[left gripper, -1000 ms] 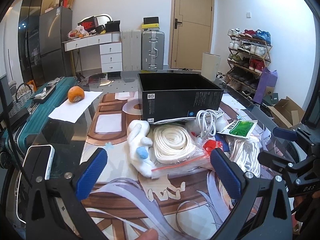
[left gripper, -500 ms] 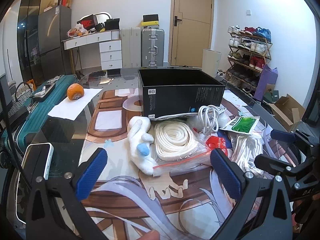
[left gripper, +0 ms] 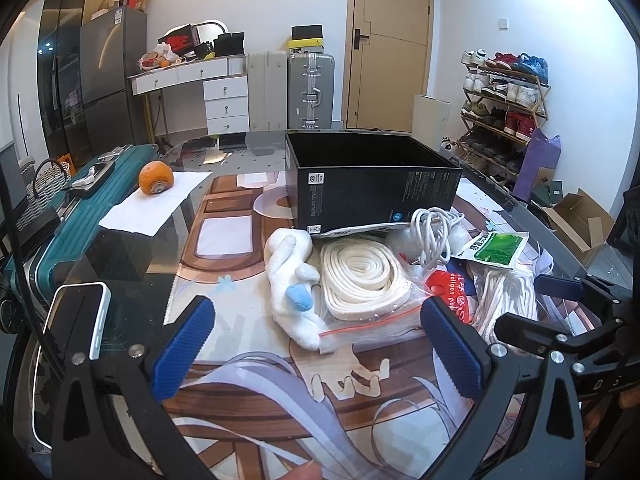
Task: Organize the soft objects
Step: 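Grasp the clear bag of white rope with the right tool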
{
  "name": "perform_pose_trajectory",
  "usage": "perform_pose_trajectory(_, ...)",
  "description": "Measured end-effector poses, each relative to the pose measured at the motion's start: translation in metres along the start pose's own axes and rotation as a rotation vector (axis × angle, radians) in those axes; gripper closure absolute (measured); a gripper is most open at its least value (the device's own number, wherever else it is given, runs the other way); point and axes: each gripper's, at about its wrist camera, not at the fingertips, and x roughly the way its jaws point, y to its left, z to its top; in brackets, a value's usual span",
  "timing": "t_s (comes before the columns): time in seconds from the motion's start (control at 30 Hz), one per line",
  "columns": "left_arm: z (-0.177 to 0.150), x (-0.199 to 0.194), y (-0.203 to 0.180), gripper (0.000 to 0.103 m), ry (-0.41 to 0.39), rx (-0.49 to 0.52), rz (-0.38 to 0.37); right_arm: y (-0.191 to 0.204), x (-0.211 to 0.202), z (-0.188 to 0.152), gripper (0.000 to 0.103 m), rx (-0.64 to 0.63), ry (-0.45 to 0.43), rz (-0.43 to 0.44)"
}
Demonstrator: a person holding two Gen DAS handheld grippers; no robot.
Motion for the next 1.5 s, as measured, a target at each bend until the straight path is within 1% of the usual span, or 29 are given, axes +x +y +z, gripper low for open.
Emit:
perform_pose_trajectory(0.07,0.000,0.001,0.001,0.000,0.001,-0.003,0.006,0.002,0.003,0.001,0.000,0.011,0.006,-0.010)
perform_pose_trajectory(0.27,0.001,0.002,0.004,0.000,0.003,-0.007,0.013,0.001,0.018,0.003,0.000,0.057,0.049,-0.098)
perform_pose_trajectory(0.4,0.002,0.002,0.004,0.000,0.003,-0.006,0.016,0.002,0.021,0.002,0.000,0.021,0.076,-0.129)
perform_pose_trajectory(0.63,0.002,0.005,0.009,0.000,0.006,-0.008,0.022,-0.018,0.010,-0.001,0.000,-0.060,0.120,-0.125)
perform_pose_trajectory(0.8,0.000,0.008,0.009,0.000,0.016,-0.005,0.024,-0.032,0.002,-0.002,0.000,-0.047,0.125,-0.112)
perform_pose_trajectory(0.93,-0.001,0.009,0.008,0.000,0.021,0.002,0.025,-0.025,0.003,0.000,0.000,-0.019,0.092,-0.099)
perform_pose_trajectory(0.97,-0.001,0.009,0.008,0.000,0.022,0.004,0.025,-0.022,0.005,0.001,0.000,-0.015,0.088,-0.106)
perform_pose_trajectory(1.1,-0.002,0.010,0.009,0.000,0.028,0.005,0.027,-0.014,0.014,-0.001,0.001,-0.008,0.095,-0.194)
perform_pose_trajectory(1.13,-0.002,0.011,0.009,0.000,0.028,0.004,0.027,-0.015,0.016,-0.002,0.004,-0.007,0.098,-0.209)
perform_pose_trajectory(1.17,-0.002,0.011,0.009,0.000,0.029,0.004,0.028,-0.016,0.017,-0.003,0.009,-0.006,0.103,-0.215)
perform_pose_trajectory(1.2,-0.002,0.012,0.010,0.000,0.034,0.005,0.029,-0.016,0.016,-0.003,0.012,-0.016,0.094,-0.223)
perform_pose_trajectory(1.27,-0.002,0.013,0.011,0.000,0.041,0.004,0.021,-0.016,0.015,-0.003,0.037,-0.026,0.088,-0.215)
perform_pose_trajectory(1.33,-0.001,0.014,0.014,0.000,0.048,-0.012,0.010,-0.014,0.012,-0.002,0.050,-0.042,0.079,-0.206)
perform_pose_trajectory(1.5,0.001,0.012,0.018,0.000,0.046,-0.026,0.007,-0.008,0.007,-0.006,0.059,-0.068,0.059,-0.159)
